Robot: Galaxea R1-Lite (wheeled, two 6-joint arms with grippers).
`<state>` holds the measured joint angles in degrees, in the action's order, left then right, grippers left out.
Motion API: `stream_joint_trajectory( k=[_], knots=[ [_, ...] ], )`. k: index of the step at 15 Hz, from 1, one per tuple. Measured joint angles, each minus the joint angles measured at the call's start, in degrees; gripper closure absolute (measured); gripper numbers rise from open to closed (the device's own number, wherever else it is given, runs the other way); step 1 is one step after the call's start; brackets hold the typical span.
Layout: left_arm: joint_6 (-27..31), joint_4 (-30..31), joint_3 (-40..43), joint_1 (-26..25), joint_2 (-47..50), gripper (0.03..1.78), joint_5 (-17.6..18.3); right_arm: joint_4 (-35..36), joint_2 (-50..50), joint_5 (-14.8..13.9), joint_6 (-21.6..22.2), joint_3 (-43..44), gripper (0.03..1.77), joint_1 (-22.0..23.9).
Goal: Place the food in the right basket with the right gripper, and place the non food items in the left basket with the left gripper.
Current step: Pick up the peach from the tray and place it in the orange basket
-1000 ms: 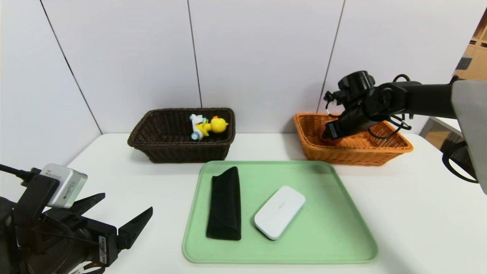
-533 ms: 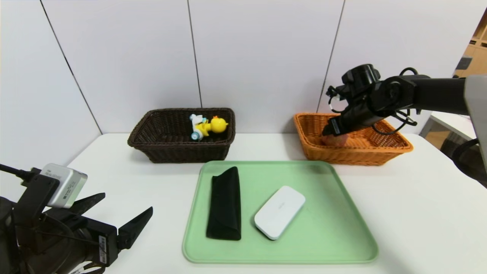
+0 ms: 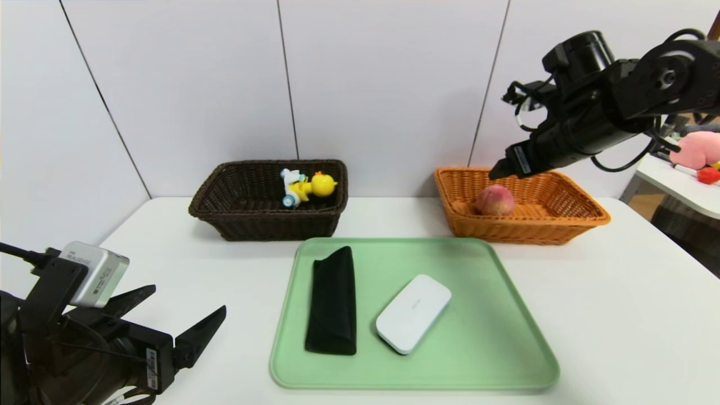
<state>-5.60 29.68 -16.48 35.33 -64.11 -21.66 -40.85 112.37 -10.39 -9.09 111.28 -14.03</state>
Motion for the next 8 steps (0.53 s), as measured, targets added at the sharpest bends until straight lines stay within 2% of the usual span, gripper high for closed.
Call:
stream_joint_trajectory(
  k=[3,8],
  knots=[
    [0.01,0.0,-0.05,0.02,0.02,0.12,0.0,-2.32,-6.64,0.05,0.41,-2.79,0.12,-3.06],
    [0.01,-0.06,0.12,0.0,0.37,0.12,0.02,-2.32,-17.25,0.28,1.88,-14.23,0.11,-7.08]
  ],
)
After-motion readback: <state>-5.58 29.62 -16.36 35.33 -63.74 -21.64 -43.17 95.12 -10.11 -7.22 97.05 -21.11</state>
